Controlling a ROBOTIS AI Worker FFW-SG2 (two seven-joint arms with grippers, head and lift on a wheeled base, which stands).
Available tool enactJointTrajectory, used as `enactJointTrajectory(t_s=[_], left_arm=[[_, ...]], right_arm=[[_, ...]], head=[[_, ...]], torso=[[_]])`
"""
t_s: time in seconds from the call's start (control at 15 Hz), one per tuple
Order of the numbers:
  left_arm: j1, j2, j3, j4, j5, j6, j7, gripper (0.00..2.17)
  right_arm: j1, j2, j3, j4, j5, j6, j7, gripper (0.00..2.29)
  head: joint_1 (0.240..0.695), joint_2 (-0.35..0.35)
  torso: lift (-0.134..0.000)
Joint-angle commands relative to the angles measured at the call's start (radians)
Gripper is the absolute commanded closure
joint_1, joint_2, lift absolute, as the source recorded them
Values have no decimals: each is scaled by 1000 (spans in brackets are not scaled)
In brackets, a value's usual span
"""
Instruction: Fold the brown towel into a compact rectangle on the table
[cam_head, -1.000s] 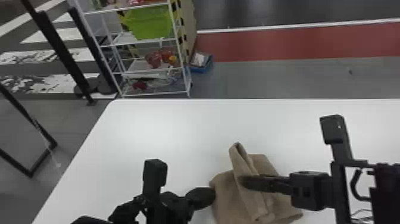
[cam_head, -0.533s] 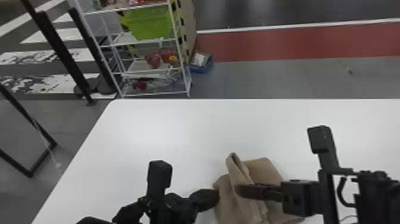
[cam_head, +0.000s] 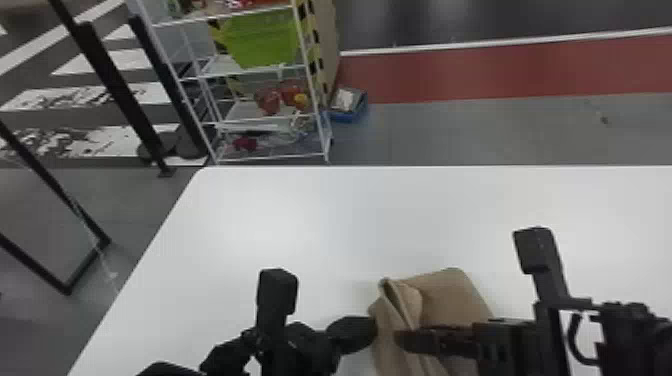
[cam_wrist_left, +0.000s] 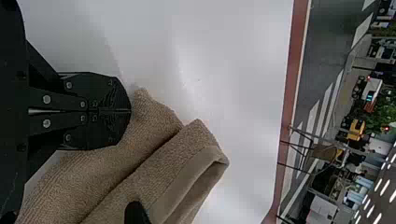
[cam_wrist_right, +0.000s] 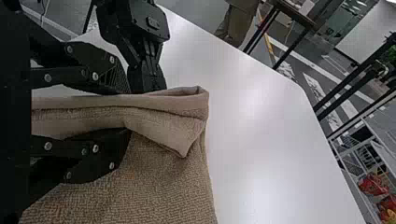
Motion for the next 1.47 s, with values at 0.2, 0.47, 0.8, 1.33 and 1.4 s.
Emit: enactJointTrajectory(t_s=[0.2,0.47,0.8,1.33,1.4], left_arm=[[-7,0,-5,1,-13,-4,15,1878],[-7,0,-5,6,-25,-7,28,1875],[-2,0,9,-14,-27,-7,28,1875],[30,-17,103,-63,41,-124,60,1865],[30,-21,123,-60,65,-158,64,1865]], right_arm=[[33,1,-29,-52,4,-20,-1,49],[94,1,-84,-182,-3,-63,12,49],[150,1,-254,-279,-95,42,115,444],[334,1,-386,-302,-61,11,302,2044],[352,1,-386,-285,-59,-35,305,2044]], head=[[695,221],[695,204],[695,163],[695,132],[695,136]], torso=[[-122],[-122],[-122],[-122],[-122]])
